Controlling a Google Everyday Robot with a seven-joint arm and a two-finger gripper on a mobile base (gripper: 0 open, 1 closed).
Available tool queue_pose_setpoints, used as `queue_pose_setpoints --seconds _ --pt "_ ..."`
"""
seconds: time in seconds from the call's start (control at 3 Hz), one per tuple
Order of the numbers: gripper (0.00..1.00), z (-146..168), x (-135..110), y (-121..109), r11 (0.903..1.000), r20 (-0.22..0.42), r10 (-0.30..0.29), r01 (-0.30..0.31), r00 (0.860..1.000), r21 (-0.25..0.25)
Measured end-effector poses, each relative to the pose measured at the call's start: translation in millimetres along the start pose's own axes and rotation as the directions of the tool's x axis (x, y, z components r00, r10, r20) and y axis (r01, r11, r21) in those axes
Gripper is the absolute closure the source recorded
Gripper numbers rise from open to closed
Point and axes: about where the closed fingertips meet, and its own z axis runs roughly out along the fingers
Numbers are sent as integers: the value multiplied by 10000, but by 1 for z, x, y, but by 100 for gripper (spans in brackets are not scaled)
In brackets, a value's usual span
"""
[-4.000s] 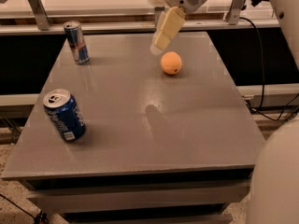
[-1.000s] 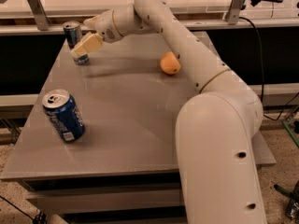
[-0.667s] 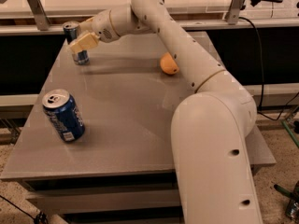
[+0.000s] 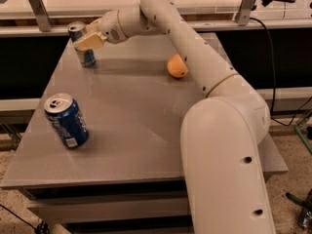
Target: Move redbull can near pepsi can
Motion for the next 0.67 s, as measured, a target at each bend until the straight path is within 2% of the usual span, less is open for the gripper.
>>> queue_pose_setpoints --seconds 0.33,0.67 --pt "100 -30 0 6 9999 -356 -118 117 9993 -48" --pt "100 -30 0 6 9999 -355 -117 115 9993 -54"
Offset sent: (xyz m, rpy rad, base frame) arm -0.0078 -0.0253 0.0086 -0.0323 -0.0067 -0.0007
